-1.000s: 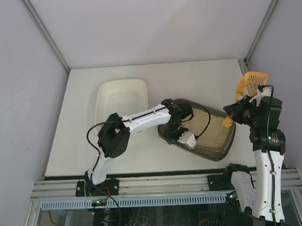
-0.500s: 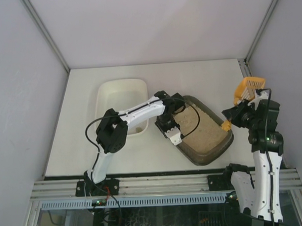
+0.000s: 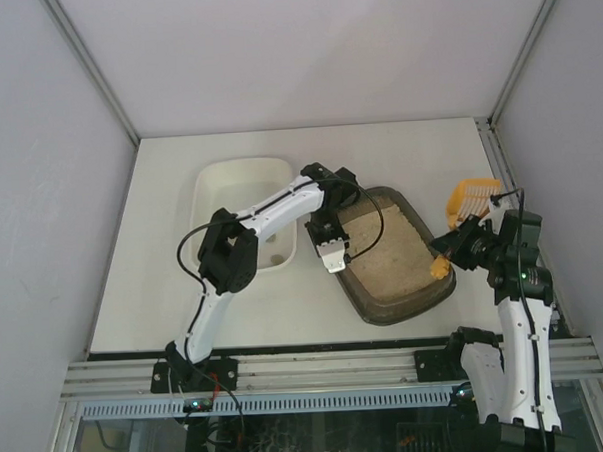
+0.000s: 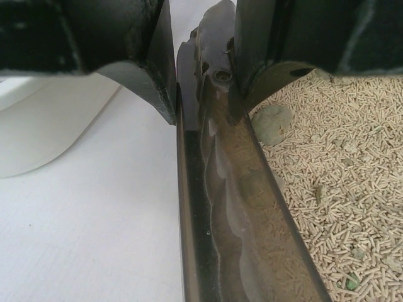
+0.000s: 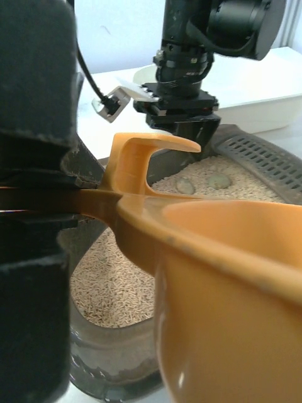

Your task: Clean the litter box

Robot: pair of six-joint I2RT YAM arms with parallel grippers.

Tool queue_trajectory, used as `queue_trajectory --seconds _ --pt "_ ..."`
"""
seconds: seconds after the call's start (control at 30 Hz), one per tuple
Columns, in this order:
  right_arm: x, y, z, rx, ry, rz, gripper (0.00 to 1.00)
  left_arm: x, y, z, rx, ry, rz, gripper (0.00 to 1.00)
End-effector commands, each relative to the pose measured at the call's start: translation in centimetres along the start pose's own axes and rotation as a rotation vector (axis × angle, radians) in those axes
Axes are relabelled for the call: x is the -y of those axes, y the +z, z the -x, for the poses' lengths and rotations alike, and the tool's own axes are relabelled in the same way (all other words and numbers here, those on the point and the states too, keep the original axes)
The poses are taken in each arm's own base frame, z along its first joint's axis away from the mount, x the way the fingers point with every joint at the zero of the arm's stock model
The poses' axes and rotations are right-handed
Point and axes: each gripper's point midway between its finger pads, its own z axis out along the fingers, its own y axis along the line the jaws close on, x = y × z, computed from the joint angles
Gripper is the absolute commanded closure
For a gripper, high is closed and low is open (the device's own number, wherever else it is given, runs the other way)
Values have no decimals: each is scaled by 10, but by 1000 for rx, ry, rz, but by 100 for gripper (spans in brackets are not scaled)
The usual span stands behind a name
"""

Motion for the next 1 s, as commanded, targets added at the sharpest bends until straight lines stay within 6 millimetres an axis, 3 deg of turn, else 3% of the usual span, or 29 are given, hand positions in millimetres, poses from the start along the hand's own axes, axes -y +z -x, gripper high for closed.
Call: queue_trajectory --seconds 0.0,0.13,0.27,0.4,0.47,0.57,0.6,0.63,0.8,0.97 --pt "-10 4 -8 -49 28 85 100 -39 -29 -21 -70 468 161 100" --pt "-16 13 -32 -191 80 166 100 -47 -32 -18 -46 579 220 100" --pt "-27 19 -55 -338 86 191 100 -53 -39 -4 8 605 280 100" --pt "-28 23 -67 -435 85 162 100 -54 -46 15 57 617 351 91" --pt "-24 25 -70 -471 58 126 100 -53 -49 22 78 615 378 79" --pt "-17 28 -76 -547 -1 25 100 -55 -57 33 115 584 452 47" --pt "-17 30 -76 -565 -28 4 100 -55 -59 36 123 572 467 29" --pt "-18 33 -78 -590 -47 -8 100 -55 -61 39 129 563 481 3" --pt "-27 52 -82 -698 -82 -12 100 -60 -88 49 142 491 609 0" --pt "-31 65 -87 -782 -45 4 100 -76 -143 55 185 243 828 0"
